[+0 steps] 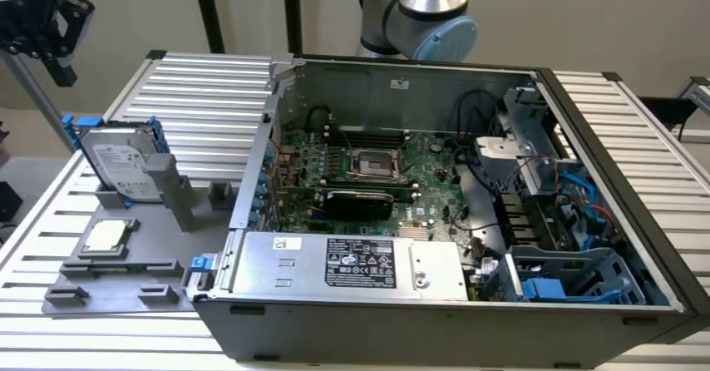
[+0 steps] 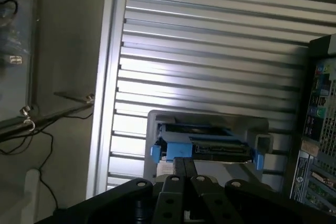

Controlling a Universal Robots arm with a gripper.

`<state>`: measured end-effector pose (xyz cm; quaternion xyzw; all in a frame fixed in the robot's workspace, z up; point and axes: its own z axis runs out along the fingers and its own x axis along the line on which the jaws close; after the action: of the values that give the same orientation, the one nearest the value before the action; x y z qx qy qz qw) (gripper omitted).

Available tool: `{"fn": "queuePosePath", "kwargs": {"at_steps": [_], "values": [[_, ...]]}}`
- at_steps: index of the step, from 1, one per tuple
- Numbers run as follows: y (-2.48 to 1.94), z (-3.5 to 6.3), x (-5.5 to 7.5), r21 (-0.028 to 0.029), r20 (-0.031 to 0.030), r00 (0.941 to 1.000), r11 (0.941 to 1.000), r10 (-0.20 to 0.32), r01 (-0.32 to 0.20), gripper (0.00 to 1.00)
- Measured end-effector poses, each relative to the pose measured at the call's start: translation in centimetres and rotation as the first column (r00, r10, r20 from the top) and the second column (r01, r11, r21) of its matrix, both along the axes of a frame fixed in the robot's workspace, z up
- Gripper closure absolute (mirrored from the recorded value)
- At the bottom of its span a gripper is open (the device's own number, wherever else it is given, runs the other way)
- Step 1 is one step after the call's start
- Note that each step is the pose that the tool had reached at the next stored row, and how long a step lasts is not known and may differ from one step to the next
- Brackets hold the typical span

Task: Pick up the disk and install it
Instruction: 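Pick up the disk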

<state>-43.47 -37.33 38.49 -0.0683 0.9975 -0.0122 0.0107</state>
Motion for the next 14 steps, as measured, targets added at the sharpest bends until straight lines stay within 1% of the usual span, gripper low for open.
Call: {"fn": "queuePosePath", "kwargs": {"at_steps": [2, 4, 7, 9, 11, 14], "values": [[0.0, -0.03, 0.0, 0.0, 0.0001, 0.9994, 0.9994, 0.036, -0.036, 0.89], [0.0, -0.07, 0.0, 0.0, 0.0, 0.9974, 0.9974, 0.072, -0.072, 0.89], [0.0, -0.12, 0.0, 0.0, 0.0001, 0.9919, 0.9919, 0.127, -0.127, 0.89], [0.0, -0.15, 0.0, 0.0, 0.0001, 0.9867, 0.9867, 0.162, -0.162, 0.89], [0.0, -0.18, 0.0, 0.0, 0.0, 0.9803, 0.9803, 0.198, -0.198, 0.89], [0.0, -0.22, 0.0, 0.0, 0.0001, 0.9678, 0.9678, 0.252, -0.252, 0.89]]}}
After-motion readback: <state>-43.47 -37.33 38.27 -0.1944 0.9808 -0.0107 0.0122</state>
